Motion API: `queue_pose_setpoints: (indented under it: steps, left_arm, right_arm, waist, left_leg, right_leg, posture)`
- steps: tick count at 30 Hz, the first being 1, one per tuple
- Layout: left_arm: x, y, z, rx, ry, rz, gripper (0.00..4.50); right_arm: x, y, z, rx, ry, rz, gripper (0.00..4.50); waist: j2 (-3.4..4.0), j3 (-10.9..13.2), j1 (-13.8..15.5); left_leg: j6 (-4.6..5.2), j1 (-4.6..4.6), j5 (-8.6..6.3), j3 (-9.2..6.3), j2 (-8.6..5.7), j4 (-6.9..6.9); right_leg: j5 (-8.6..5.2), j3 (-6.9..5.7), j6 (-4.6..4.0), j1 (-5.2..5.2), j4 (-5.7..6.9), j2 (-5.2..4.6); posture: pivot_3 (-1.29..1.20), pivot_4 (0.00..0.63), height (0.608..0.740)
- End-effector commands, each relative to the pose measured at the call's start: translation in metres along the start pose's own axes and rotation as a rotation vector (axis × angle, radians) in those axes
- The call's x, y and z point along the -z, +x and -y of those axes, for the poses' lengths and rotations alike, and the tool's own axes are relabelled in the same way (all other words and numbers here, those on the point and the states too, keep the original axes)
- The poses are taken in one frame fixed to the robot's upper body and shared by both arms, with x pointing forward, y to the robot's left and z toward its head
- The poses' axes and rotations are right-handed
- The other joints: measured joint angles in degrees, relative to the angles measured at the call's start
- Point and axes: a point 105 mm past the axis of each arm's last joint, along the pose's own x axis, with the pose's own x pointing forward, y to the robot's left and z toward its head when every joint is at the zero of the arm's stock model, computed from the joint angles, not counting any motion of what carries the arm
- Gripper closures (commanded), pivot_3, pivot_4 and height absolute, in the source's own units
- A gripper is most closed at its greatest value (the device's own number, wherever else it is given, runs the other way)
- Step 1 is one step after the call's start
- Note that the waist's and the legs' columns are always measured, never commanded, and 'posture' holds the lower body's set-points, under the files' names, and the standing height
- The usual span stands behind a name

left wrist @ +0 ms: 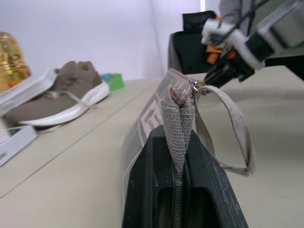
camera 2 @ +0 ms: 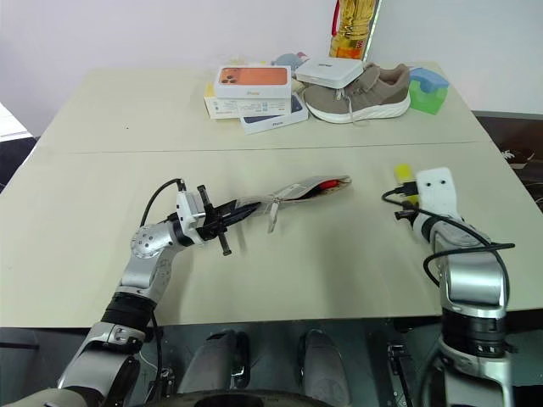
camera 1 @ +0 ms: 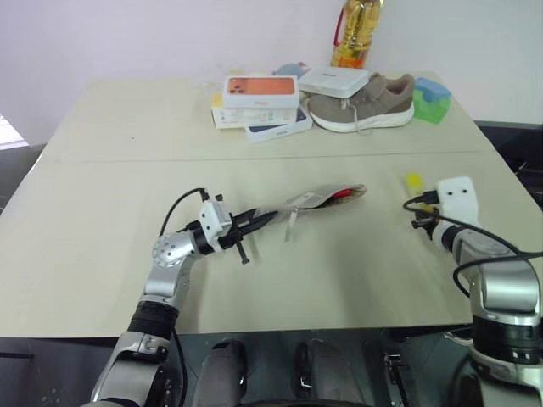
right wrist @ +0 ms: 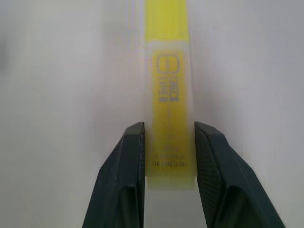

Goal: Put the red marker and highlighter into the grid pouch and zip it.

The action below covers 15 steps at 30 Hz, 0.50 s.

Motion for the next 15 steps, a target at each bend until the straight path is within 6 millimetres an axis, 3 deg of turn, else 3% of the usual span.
queue_pose_setpoints:
  steps: [1,7,15]
  left_arm:
    - [-0.008,-0.004,-0.009,-0.034,0.008,0.032,4.50]
    - [-0.007,-0.007,-0.008,-0.018,-0.002,0.025,4.50]
    - [-0.007,-0.007,-0.006,-0.015,-0.014,0.029,4.50]
  right_arm:
    - [-0.038,-0.015,-0.017,-0.144,-0.263,0.225,3.64]
    - [-0.049,-0.040,-0.038,-0.354,-0.439,0.343,3.64]
    - [-0.054,-0.051,-0.037,-0.422,-0.416,0.400,3.64]
  waist:
    - [-0.01,0.01,0.08]
    - [-0.06,0.03,0.44]
    - [-0.09,0.04,0.53]
  left_leg:
    - [0.00,0.00,0.00,0.00,0.00,0.00]
    - [0.00,0.00,0.00,0.01,0.00,0.01]
    - [-0.01,0.01,0.00,0.01,0.00,0.02]
  right_leg:
    - [0.00,0.00,0.00,0.00,0.00,0.00]
    - [0.00,-0.01,0.01,0.01,-0.01,0.00]
    - [0.00,-0.01,0.00,0.02,-0.01,-0.01]
  posture:
    - [0.00,0.150,0.724]
    - [0.00,0.150,0.724]
    - [0.00,0.150,0.724]
